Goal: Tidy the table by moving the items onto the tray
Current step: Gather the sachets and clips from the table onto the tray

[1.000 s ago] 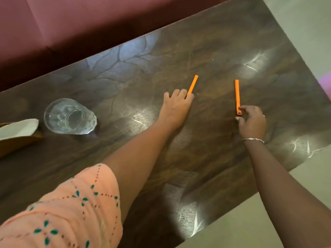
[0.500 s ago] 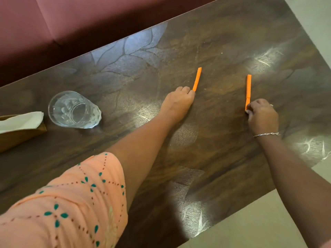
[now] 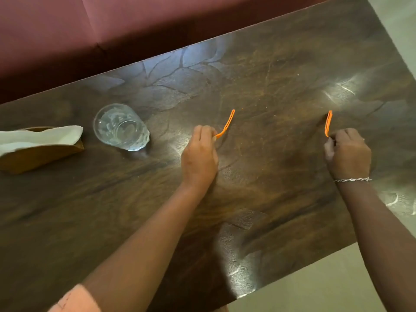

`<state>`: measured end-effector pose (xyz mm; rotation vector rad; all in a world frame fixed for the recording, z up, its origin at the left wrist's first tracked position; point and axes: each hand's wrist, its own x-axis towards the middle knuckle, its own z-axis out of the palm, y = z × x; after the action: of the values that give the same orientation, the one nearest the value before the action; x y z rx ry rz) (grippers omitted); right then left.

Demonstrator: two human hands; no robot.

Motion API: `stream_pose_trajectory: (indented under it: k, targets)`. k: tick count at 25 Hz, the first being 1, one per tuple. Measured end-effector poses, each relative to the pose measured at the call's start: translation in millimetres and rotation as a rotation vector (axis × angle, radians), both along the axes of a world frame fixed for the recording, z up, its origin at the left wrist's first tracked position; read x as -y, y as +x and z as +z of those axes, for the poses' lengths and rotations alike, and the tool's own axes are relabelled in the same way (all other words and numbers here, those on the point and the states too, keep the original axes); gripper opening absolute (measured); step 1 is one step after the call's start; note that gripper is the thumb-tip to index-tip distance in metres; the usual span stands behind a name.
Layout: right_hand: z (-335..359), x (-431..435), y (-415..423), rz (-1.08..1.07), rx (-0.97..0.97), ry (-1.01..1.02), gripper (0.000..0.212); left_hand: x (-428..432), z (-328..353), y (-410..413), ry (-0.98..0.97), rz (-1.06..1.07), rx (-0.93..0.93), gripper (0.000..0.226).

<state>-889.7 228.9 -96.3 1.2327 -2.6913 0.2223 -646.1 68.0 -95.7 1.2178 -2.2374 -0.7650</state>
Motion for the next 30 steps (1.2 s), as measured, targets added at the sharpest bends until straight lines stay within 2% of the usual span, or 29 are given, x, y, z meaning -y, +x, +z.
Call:
stream_pose_trajectory:
  k: [3,7,12,17,22,28,30]
  targets:
    - [26.8,15.7,53.2,-0.033,0.052,-0.147,0.023,-8.2,16.8,56.7,0.051,0.103,-0.114,0.018]
    - [59.5,44.4,152.7,0.052,0.18,-0.279,0.011,-9.5,42.8,151.1,0.059,0.203,-0.132,0.011]
    - [95.0,87.0,277.1,0.299,0.3,-0.359,0.013,-6.0,75.9,265.5,0.02,0.342,-0.113,0.01]
    - [120.7,132.0,394.6,0.556,0.374,-0.379,0.016,-1.4,104.1,378.4,-0.045,0.484,-0.104,0.019]
    - [141.5,175.7,516.0,0.822,0.525,-0.334,0.013,-10.2,129.8,486.0,-0.103,0.639,-0.065,0.02]
    - [154.1,213.3,653.3,0.994,0.87,-0.063,0.018,-35.7,140.7,592.8,-0.215,0.779,0.077,0.022]
    - [147.7,221.0,698.3,1.054,0.913,0.022,0.017,-49.3,136.2,622.0,-0.217,0.829,0.125,0.022]
